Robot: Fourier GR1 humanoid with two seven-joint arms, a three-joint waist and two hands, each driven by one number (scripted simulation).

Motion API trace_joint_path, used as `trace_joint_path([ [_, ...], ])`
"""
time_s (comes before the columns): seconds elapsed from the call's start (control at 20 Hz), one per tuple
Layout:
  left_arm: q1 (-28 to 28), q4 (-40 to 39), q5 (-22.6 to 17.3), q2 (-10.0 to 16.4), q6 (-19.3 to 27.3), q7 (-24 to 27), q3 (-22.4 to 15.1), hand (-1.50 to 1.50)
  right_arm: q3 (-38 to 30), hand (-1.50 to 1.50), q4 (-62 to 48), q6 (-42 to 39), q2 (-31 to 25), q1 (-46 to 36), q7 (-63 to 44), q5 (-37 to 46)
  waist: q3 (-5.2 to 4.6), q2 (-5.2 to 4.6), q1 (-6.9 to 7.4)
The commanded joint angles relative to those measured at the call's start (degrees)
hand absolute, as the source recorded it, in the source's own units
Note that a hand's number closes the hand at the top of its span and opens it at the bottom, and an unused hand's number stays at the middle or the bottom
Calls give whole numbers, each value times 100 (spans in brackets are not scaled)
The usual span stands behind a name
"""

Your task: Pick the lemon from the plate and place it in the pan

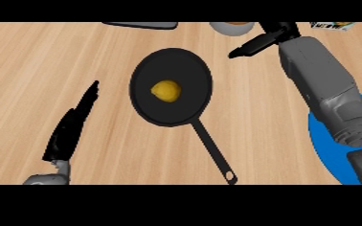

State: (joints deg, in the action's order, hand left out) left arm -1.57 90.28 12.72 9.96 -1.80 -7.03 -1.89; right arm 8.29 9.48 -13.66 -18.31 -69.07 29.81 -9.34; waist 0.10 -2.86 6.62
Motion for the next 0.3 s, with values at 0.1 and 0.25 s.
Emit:
trace_joint_path([
  [0.1,58,142,-46,21,-107,-24,-50,0,-70,-150,-304,-533,-585,-117,150,34,13,-30,85],
  [0.25,62,24,-40,-1,-57,38,-5,0,-16,-150,-381,-735,-746,25,380,119,13,-53,67],
])
